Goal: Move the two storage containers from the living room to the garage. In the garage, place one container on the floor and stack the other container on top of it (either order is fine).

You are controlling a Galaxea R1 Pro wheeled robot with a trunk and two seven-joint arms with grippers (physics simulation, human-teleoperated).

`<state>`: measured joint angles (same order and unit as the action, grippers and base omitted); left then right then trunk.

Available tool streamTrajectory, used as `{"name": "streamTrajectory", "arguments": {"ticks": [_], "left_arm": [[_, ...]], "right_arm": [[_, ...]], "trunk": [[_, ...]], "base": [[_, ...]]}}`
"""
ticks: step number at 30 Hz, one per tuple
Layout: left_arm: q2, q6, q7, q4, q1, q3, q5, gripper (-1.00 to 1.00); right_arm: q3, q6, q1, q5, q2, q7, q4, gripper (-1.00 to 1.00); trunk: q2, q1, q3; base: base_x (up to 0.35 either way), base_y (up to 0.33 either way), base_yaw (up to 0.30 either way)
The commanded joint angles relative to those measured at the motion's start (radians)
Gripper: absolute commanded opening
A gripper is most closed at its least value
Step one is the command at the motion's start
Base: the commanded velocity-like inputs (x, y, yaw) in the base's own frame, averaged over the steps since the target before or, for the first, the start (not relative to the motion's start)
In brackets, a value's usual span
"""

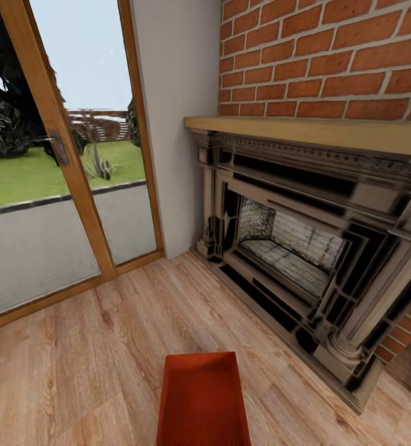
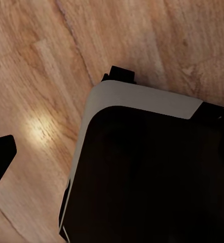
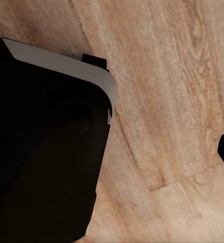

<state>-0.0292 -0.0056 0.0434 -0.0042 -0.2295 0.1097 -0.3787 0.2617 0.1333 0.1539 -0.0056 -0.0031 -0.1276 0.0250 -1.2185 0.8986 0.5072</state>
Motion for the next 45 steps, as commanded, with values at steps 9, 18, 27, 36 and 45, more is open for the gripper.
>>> {"name": "streamTrajectory", "arguments": {"ticks": [9,18,27,36,45], "left_arm": [[0.0,-0.001,0.003,0.0,0.0,0.008,-0.008,1.0],[0.0,-0.001,0.003,0.0,0.0,0.008,-0.008,1.0],[0.0,0.0,0.003,0.0,0.0,0.008,-0.008,1.0],[0.0,-0.001,0.003,0.0,0.0,0.009,-0.008,1.0],[0.0,-0.001,0.003,0.0,0.0,0.008,-0.008,1.0]], "right_arm": [[0.005,0.005,0.001,-0.001,0.0,-0.003,0.003,1.0],[0.005,0.005,0.001,-0.001,-0.001,-0.003,0.003,1.0],[0.005,0.005,0.001,0.0,-0.001,-0.003,0.003,1.0],[0.004,0.005,0.001,0.001,-0.002,-0.003,0.003,1.0],[0.004,0.005,0.001,0.001,-0.001,-0.003,0.003,1.0]], "trunk": [[-0.001,0.0,0.015],[-0.001,0.0,0.029],[-0.001,0.0,0.044],[-0.001,0.0,0.058],[-0.001,0.0,0.072]], "base": [[0.0,0.0,0.0],[0.0,0.0,0.0],[0.0,0.0,0.0],[0.0,0.0,0.0],[0.0,0.0,0.0]]}}
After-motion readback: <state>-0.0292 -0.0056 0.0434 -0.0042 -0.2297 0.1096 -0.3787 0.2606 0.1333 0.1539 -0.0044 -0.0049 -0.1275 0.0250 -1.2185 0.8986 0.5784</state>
